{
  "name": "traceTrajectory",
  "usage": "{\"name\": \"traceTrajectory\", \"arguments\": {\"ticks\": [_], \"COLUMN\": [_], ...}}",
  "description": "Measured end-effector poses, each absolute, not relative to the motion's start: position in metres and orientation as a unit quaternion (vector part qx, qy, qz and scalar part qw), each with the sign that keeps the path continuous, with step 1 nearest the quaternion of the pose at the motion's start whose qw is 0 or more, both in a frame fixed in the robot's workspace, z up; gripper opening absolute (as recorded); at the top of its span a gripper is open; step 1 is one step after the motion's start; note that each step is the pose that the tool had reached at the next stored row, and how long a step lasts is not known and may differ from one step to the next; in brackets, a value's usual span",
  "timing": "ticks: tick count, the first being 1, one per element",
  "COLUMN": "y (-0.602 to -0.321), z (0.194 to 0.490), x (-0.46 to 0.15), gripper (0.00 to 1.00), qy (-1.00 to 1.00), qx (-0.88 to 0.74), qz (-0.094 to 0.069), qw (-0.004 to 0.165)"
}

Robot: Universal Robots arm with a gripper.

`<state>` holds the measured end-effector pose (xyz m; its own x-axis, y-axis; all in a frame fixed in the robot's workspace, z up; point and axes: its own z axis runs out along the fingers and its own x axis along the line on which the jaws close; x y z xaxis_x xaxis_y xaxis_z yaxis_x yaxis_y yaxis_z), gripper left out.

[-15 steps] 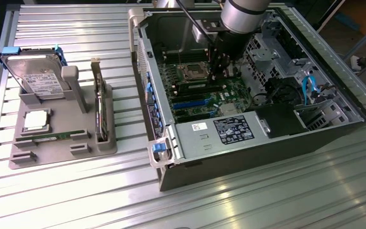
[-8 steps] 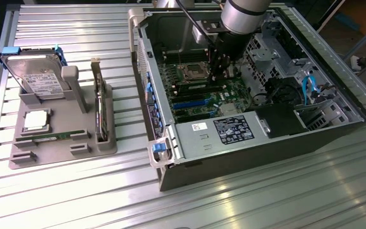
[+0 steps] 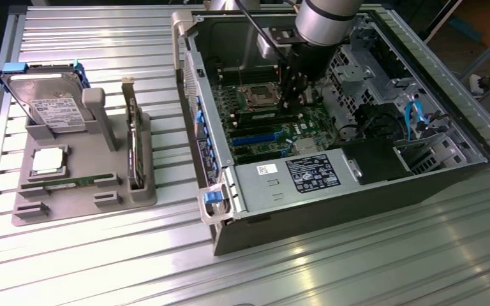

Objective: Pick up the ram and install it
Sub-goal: 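Insert the ram into the slot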

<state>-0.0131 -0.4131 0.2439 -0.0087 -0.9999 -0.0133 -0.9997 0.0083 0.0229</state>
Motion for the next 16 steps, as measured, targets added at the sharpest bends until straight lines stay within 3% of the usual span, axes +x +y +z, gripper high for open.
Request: {"name": "traceTrajectory", "arguments": {"ticks": [16], "y": [-0.4129], "z": [0.2413], "x": [-0.0129], "gripper": [0.12], "qy": [-0.71], "qx": [0.704], "qz": [-0.013], "qw": [0.003]}}
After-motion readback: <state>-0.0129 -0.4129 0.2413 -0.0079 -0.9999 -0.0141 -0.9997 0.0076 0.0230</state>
